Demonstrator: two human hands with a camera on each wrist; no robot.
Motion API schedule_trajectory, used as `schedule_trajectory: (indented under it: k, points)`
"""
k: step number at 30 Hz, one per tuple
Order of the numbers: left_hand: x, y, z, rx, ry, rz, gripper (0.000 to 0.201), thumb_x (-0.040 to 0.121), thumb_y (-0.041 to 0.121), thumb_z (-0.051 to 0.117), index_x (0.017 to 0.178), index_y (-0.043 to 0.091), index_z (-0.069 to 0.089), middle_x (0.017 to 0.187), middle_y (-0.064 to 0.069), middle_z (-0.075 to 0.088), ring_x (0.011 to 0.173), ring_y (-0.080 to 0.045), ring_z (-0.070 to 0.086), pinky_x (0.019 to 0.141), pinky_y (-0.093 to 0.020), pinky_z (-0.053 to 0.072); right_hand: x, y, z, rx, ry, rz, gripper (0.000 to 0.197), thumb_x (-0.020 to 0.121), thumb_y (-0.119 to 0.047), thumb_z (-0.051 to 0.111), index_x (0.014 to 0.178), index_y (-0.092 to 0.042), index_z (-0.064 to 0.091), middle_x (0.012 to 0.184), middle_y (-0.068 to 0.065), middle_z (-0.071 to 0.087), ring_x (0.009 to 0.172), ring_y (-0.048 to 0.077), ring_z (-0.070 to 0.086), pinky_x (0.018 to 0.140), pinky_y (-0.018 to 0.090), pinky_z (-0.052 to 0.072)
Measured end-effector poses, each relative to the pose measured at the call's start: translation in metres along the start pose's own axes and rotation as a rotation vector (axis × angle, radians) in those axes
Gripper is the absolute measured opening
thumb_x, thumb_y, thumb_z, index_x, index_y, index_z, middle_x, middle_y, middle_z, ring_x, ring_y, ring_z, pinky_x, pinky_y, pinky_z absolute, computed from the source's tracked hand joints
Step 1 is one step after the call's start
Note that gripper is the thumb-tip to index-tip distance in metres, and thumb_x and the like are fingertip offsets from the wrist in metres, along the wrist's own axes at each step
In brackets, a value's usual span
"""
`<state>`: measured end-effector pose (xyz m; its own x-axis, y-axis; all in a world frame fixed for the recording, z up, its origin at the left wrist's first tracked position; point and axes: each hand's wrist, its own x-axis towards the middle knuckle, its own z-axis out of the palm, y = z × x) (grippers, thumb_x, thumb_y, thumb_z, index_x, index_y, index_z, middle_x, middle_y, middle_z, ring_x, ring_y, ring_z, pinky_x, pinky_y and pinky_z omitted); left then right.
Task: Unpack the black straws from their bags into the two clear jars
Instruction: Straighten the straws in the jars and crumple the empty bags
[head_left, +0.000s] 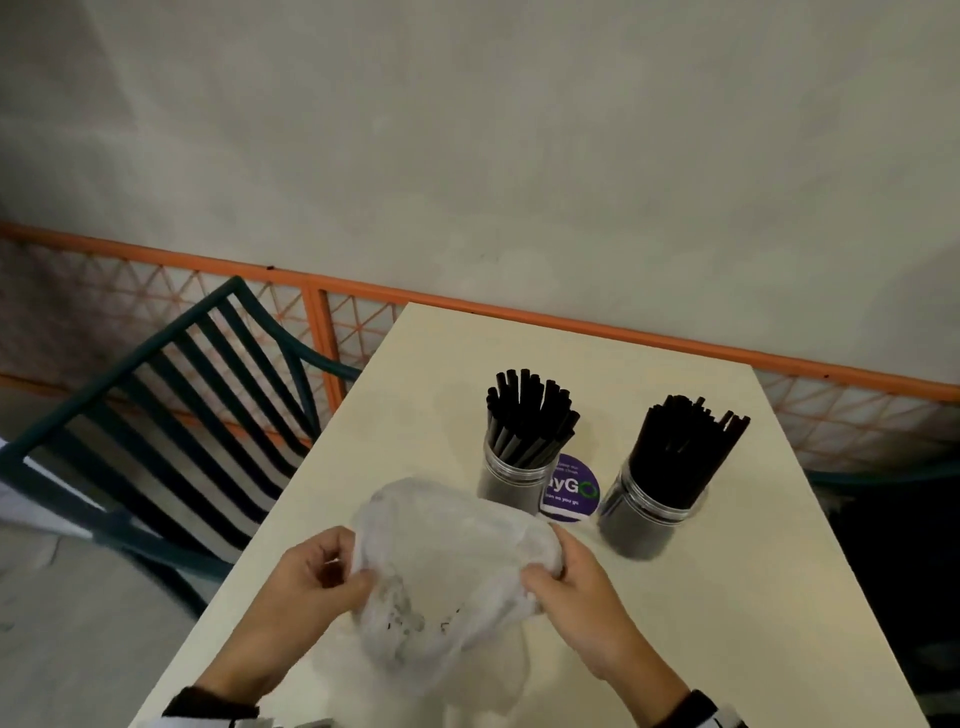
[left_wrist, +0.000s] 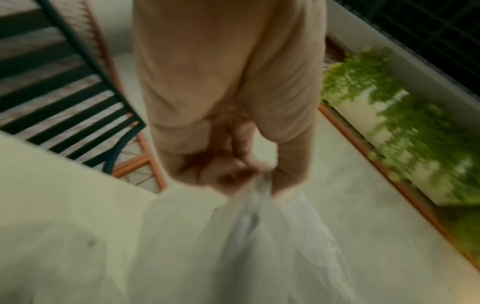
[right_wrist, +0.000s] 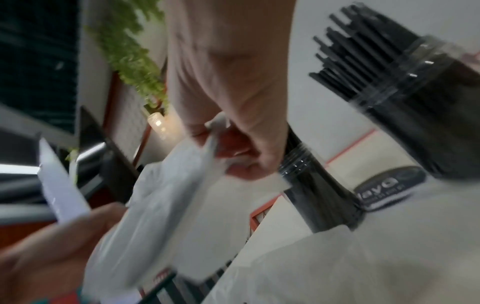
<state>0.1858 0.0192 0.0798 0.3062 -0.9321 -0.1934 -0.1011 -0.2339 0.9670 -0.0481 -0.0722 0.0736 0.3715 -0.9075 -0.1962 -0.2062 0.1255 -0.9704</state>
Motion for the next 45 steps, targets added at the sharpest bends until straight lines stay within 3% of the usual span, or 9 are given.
schedule_trajectory:
  k: [5, 14, 17, 24, 32, 35, 37, 41, 45]
  points:
    - [0.015, 0.0, -0.018, 0.523, 0.396, 0.295, 0.038, 0.069, -0.015, 0.054, 0.058, 0.017, 0.038, 0.061, -0.001, 0.04, 0.055, -0.007, 0.04, 0.053, -0.014, 0.034, 0.007, 0.007, 0.008, -0.451, 0.44, -0.208, 0.036, 0.07, 0.008, 0.056, 0.063, -0.021, 0.035, 0.059, -0.004, 0.037, 0.056, 0.012, 0.035, 0.053, 0.025, 0.033]
    - [0.023, -0.015, -0.042, -0.096, -0.327, -0.047, 0.031, 0.078, 0.035, 0.069, 0.1, 0.013, 0.07, 0.103, -0.007, 0.072, 0.093, -0.024, 0.069, 0.081, -0.028, 0.056, 0.005, 0.01, 0.006, 0.07, -0.167, 0.108, 0.02, 0.081, -0.007, 0.064, 0.1, -0.004, 0.059, 0.093, 0.01, 0.067, 0.084, 0.018, 0.065, 0.07, 0.026, 0.055]
    - [0.026, -0.018, -0.046, -0.045, -0.274, 0.055, 0.046, 0.057, 0.05, 0.079, 0.085, 0.015, 0.068, 0.087, -0.012, 0.072, 0.075, -0.027, 0.067, 0.071, -0.028, 0.053, 0.004, 0.01, 0.016, -0.214, -0.038, 0.027, 0.013, 0.078, -0.01, 0.07, 0.077, -0.014, 0.058, 0.076, -0.001, 0.064, 0.07, 0.009, 0.06, 0.061, 0.019, 0.052]
    - [0.032, -0.037, -0.051, 0.484, 0.067, 0.558, 0.017, 0.06, 0.006, 0.037, 0.06, 0.021, 0.031, 0.063, 0.011, 0.032, 0.054, -0.002, 0.027, 0.049, -0.022, 0.024, 0.0, 0.031, 0.023, -0.773, 0.416, -0.276, 0.04, 0.052, -0.002, 0.043, 0.059, -0.03, 0.016, 0.054, -0.012, 0.02, 0.055, 0.013, 0.022, 0.047, 0.022, 0.016]
    - [0.03, -0.099, -0.054, 0.758, -0.016, 0.344, 0.037, 0.064, -0.003, 0.056, 0.065, 0.025, 0.032, 0.07, 0.021, 0.03, 0.056, -0.003, 0.033, 0.045, -0.012, 0.025, -0.024, 0.04, 0.026, -0.874, -0.22, -0.003, 0.079, 0.06, -0.084, 0.047, 0.128, -0.051, 0.024, 0.118, -0.015, 0.021, 0.116, 0.006, 0.023, 0.098, 0.024, 0.028]
    - [0.031, -0.109, -0.057, 0.772, -0.179, 0.284, 0.055, 0.059, 0.001, 0.073, 0.065, 0.045, 0.039, 0.076, 0.026, 0.037, 0.06, -0.001, 0.04, 0.046, -0.018, 0.033, -0.019, 0.048, 0.049, -0.979, -0.069, -0.113, 0.068, 0.076, -0.077, 0.015, 0.138, -0.049, 0.015, 0.145, -0.009, 0.01, 0.138, 0.017, 0.002, 0.115, 0.032, 0.005]
    - [0.031, -0.105, -0.061, 0.73, -0.286, 0.259, 0.04, 0.057, 0.043, 0.074, 0.076, 0.056, 0.042, 0.088, 0.031, 0.043, 0.068, 0.004, 0.049, 0.056, -0.015, 0.041, -0.004, 0.065, 0.062, -1.064, -0.148, -0.022, 0.058, 0.087, -0.065, 0.017, 0.141, -0.044, 0.013, 0.156, 0.0, 0.003, 0.144, 0.027, -0.006, 0.114, 0.043, -0.003]
    - [0.024, -0.092, -0.048, 0.836, -0.227, 0.459, 0.048, 0.067, 0.075, 0.049, 0.107, 0.048, 0.048, 0.107, 0.024, 0.048, 0.091, -0.004, 0.051, 0.07, -0.02, 0.047, 0.013, 0.095, 0.089, -1.268, -0.313, 0.171, 0.044, 0.091, -0.051, 0.023, 0.125, -0.04, 0.048, 0.126, 0.004, 0.062, 0.113, 0.025, 0.061, 0.087, 0.047, 0.051]
    - [0.024, -0.118, -0.025, 0.965, -0.324, 0.536, 0.05, 0.09, 0.058, 0.026, 0.118, 0.028, 0.054, 0.137, 0.005, 0.044, 0.131, -0.017, 0.033, 0.107, -0.017, 0.023, 0.017, 0.101, 0.107, -1.299, -0.393, 0.01, 0.066, 0.089, -0.051, -0.004, 0.137, -0.028, 0.035, 0.141, 0.017, 0.046, 0.128, 0.037, 0.044, 0.101, 0.059, 0.033]
